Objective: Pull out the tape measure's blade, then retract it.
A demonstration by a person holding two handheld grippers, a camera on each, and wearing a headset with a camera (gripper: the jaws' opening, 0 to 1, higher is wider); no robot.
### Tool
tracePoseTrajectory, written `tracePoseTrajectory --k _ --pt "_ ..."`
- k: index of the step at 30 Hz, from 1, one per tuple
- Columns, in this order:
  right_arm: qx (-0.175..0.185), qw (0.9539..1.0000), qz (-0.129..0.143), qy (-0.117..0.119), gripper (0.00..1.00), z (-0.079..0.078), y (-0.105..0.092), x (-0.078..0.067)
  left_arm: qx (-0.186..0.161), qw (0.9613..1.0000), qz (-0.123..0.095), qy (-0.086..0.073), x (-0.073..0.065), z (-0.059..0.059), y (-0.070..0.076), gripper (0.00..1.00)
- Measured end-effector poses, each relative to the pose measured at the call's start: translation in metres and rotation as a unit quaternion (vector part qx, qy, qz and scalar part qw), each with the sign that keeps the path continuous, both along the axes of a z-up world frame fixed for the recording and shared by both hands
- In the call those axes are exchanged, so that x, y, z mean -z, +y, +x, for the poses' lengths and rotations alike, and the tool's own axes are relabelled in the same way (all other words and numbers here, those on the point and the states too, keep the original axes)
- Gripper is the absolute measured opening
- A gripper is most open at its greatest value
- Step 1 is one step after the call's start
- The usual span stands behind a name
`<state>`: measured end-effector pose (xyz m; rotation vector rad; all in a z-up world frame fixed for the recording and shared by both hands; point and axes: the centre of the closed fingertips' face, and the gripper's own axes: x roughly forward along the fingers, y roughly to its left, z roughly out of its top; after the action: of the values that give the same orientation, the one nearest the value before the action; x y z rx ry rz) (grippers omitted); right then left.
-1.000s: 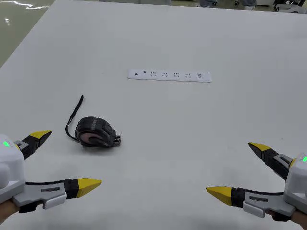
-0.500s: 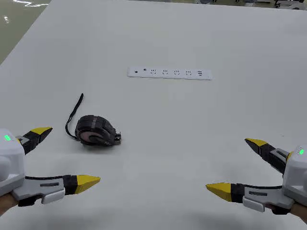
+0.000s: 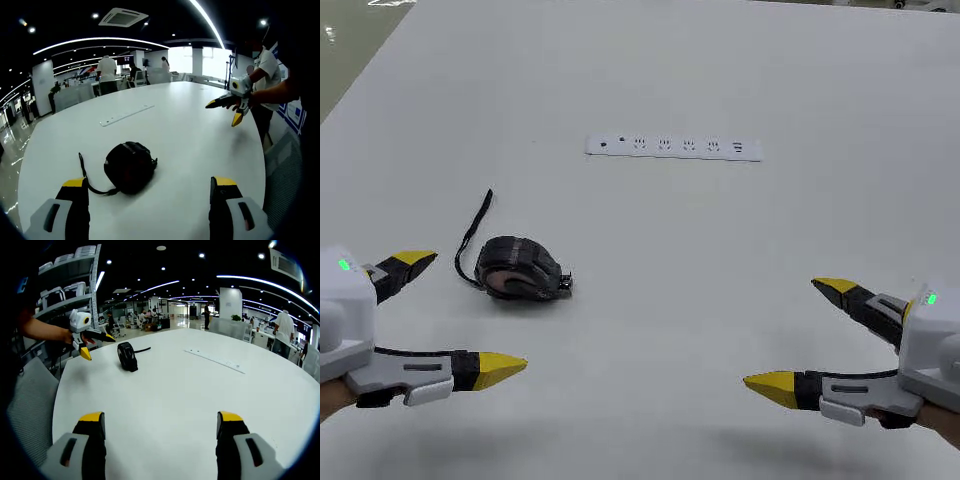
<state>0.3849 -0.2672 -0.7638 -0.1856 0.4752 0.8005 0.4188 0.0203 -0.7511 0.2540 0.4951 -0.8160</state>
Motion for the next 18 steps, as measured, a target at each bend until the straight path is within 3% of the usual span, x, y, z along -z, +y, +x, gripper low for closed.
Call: tracePoseTrajectory --k 18 --pt "-0.043 0.9990 -0.005 -0.004 0.89 0.018 0.013 0.004 0.049 0.9982 0.029 0.017 0.010 0.014 -0.006 0.91"
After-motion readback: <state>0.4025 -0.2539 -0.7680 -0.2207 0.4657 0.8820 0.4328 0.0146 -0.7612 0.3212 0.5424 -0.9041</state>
